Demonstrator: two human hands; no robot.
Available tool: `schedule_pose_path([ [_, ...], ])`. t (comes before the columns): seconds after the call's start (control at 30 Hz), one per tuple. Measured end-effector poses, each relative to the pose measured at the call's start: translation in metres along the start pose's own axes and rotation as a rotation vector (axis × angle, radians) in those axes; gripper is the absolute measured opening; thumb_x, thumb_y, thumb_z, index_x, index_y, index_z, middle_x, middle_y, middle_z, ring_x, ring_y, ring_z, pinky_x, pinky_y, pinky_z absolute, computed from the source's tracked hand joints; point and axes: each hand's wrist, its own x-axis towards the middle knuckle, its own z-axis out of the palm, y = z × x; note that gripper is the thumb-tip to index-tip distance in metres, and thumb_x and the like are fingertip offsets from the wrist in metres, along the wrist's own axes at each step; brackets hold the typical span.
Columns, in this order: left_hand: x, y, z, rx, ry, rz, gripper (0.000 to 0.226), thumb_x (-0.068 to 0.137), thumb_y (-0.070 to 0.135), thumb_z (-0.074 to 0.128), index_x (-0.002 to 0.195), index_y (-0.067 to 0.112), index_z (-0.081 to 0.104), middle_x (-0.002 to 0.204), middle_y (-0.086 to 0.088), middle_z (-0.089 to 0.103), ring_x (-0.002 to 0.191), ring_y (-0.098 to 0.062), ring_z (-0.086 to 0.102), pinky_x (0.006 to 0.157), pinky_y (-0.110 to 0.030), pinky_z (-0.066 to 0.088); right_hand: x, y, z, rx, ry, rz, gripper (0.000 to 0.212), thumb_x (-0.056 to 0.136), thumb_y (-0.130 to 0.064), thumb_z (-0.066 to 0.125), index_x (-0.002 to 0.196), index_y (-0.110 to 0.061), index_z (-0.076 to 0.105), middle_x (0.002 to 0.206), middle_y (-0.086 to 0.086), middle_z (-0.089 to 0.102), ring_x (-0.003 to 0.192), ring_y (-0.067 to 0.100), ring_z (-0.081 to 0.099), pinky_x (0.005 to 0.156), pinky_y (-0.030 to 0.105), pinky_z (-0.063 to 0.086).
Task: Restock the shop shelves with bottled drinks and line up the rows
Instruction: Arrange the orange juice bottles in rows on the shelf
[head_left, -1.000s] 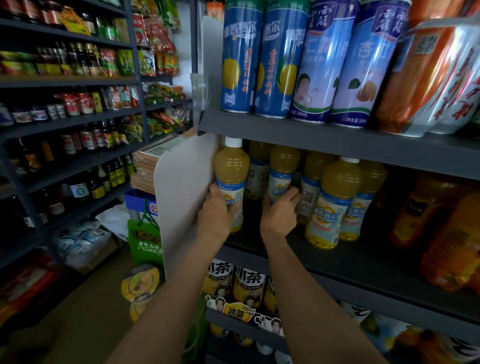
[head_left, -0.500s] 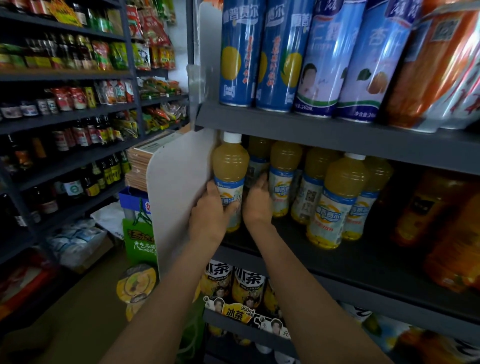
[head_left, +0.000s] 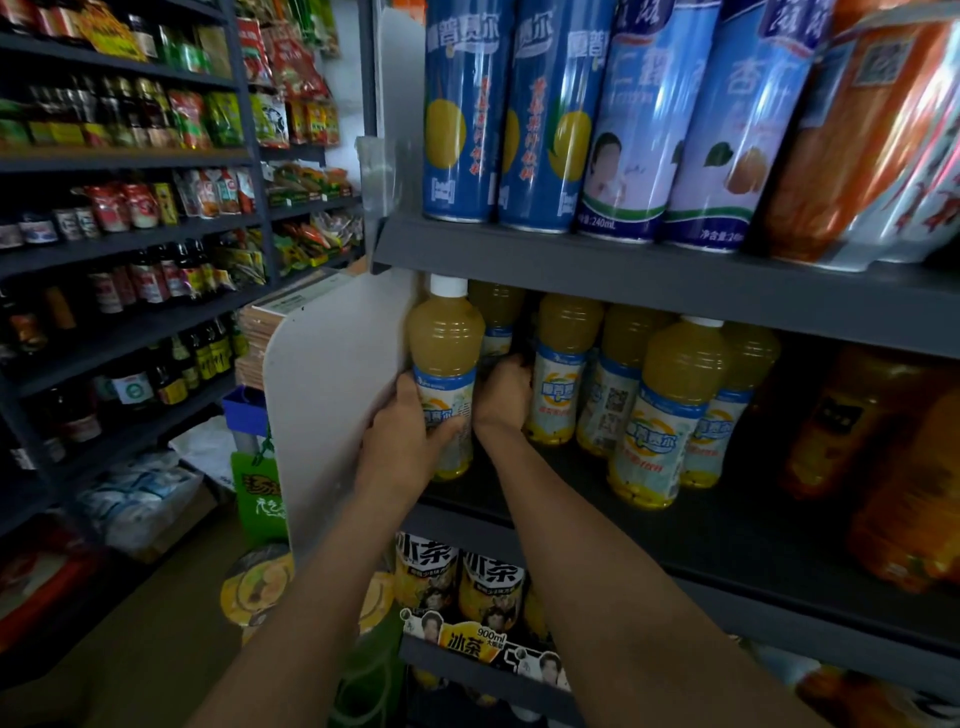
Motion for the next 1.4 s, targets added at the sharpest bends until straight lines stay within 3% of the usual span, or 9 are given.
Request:
schedule_pose_path([
  [0.27, 0.000, 0.000, 0.000, 0.040, 0.017, -0.008, 0.057, 0.083, 0.023, 0.066, 0.130, 0.008, 0.036, 0.127, -0.014, 0.056, 0.116, -0.032, 0.054, 0.091, -0.038, 0.045, -0.026, 0.014, -0.010, -0.149, 0.019, -0.241, 0.036, 0.093, -0.020, 0.051, 0.123, -0.002, 0.041, 0.130, 0.015, 0.043, 0.106, 0.035, 0.057, 0.081, 0.039, 0.049],
  [0.53, -0.002, 0.003, 0.000, 0.029, 0.021, -0.012, 0.055, 0.083, 0.021, 0.066, 0.127, 0.006, 0.038, 0.126, -0.014, 0.057, 0.116, -0.031, 0.054, 0.091, -0.038, 0.045, -0.026, 0.015, -0.021, -0.197, -0.071, -0.198, 0.060, 0.088, -0.041, 0.057, 0.126, -0.002, 0.031, 0.117, 0.017, 0.059, 0.105, 0.034, 0.061, 0.080, 0.041, 0.050],
  [0.9, -0.001, 0.001, 0.003, 0.008, 0.042, 0.005, 0.055, 0.082, 0.021, 0.068, 0.126, 0.006, 0.039, 0.125, -0.015, 0.057, 0.115, -0.031, 0.055, 0.093, -0.044, 0.047, -0.031, 0.017, -0.027, -0.136, -0.146, -0.137, 0.041, 0.092, -0.029, 0.055, 0.119, -0.001, 0.042, 0.118, 0.020, 0.059, 0.109, 0.034, 0.058, 0.082, 0.039, 0.048],
  [1.0, -0.002, 0.006, 0.008, 0.018, 0.075, 0.002, 0.055, 0.082, 0.023, 0.068, 0.125, 0.006, 0.039, 0.124, -0.015, 0.058, 0.113, -0.032, 0.055, 0.091, -0.042, 0.048, -0.042, 0.027, -0.046, -0.088, 0.013, -0.232, 0.035, 0.092, -0.026, 0.054, 0.118, -0.005, 0.045, 0.111, 0.016, 0.061, 0.100, 0.031, 0.062, 0.074, 0.037, 0.049],
  [1.07, -0.001, 0.010, 0.014, 0.041, 0.099, -0.008, 0.055, 0.082, 0.026, 0.068, 0.124, 0.006, 0.039, 0.122, -0.016, 0.058, 0.111, -0.033, 0.056, 0.085, -0.040, 0.047, -0.053, 0.039, -0.057, -0.026, 0.196, -0.262, 0.039, 0.091, -0.026, 0.057, 0.121, -0.005, 0.043, 0.120, 0.014, 0.055, 0.097, 0.029, 0.063, 0.071, 0.037, 0.052],
  [1.13, 0.000, 0.014, 0.023, 0.057, 0.128, 0.002, 0.055, 0.081, 0.029, 0.068, 0.122, 0.006, 0.040, 0.120, -0.016, 0.058, 0.109, -0.033, 0.057, 0.081, -0.040, 0.047, -0.061, 0.049, -0.063, -0.053, 0.257, -0.238, 0.047, 0.090, -0.026, 0.058, 0.127, -0.004, 0.039, 0.130, 0.015, 0.044, 0.100, 0.030, 0.061, 0.072, 0.037, 0.053],
  [1.27, 0.005, 0.017, 0.036, -0.011, 0.140, 0.010, 0.056, 0.080, 0.028, 0.069, 0.123, 0.007, 0.040, 0.123, -0.014, 0.057, 0.112, -0.030, 0.055, 0.082, -0.039, 0.046, -0.044, 0.058, -0.055, -0.066, 0.034, -0.079, 0.069, 0.091, -0.027, 0.056, 0.144, -0.005, 0.016, 0.141, 0.015, 0.036, 0.117, 0.034, 0.052, 0.087, 0.044, 0.048],
  [1.4, -0.004, 0.000, 0.047, -0.166, 0.078, -0.013, 0.069, 0.076, 0.012, 0.073, 0.135, 0.009, 0.036, 0.129, -0.014, 0.052, 0.119, -0.028, 0.051, 0.093, -0.034, 0.042, -0.026, 0.062, -0.044, 0.119, -0.011, -0.011, 0.050, 0.087, -0.024, 0.061, 0.126, -0.004, 0.037, 0.119, 0.019, 0.057, 0.105, 0.035, 0.060, 0.079, 0.050, 0.054],
])
